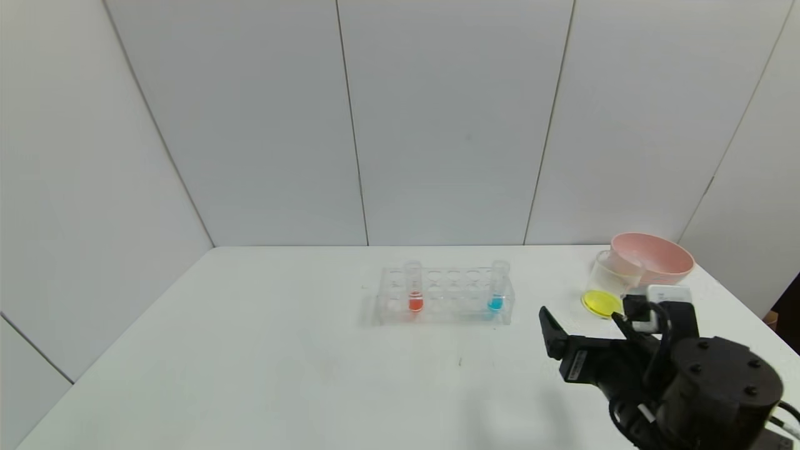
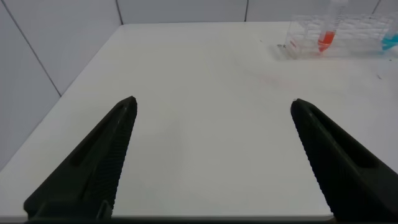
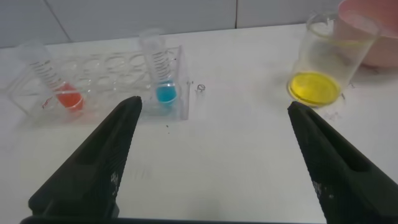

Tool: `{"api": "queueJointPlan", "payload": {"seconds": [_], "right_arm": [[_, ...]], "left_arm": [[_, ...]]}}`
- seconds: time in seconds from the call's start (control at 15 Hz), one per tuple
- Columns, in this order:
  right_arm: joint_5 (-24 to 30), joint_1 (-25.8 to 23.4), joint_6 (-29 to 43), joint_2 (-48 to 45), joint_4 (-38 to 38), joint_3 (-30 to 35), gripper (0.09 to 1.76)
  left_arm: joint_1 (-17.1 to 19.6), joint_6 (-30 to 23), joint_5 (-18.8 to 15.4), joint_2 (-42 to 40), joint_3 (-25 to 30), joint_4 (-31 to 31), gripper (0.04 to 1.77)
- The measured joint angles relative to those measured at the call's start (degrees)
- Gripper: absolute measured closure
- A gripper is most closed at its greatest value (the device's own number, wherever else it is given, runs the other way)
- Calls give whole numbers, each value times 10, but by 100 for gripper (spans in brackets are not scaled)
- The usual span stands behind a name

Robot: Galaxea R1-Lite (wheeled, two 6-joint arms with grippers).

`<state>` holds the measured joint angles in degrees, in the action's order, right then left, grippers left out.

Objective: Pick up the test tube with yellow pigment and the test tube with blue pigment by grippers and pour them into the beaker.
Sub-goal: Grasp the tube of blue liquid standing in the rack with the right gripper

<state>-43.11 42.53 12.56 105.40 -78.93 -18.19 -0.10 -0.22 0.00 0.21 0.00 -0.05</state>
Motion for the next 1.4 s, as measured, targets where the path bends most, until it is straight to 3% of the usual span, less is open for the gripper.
{"api": "queueJointPlan", "payload": {"seconds": [0.13, 0.27, 0.47, 0.93, 1.4], "right_arm": [[-44, 41, 0, 50, -35, -23, 15], [-52, 70, -6, 94, -55, -50, 15], [13, 80, -25, 128, -58, -83, 15], [94, 6, -61, 169, -57, -137, 15], [138, -55, -107, 231, -47, -250, 15]], "left_arm": [[0, 0, 0, 0, 0, 0, 5], [0, 0, 0, 0, 0, 0, 5], [0, 0, 0, 0, 0, 0, 5], [0, 0, 0, 0, 0, 0, 5], [0, 0, 0, 0, 0, 0, 5]]}}
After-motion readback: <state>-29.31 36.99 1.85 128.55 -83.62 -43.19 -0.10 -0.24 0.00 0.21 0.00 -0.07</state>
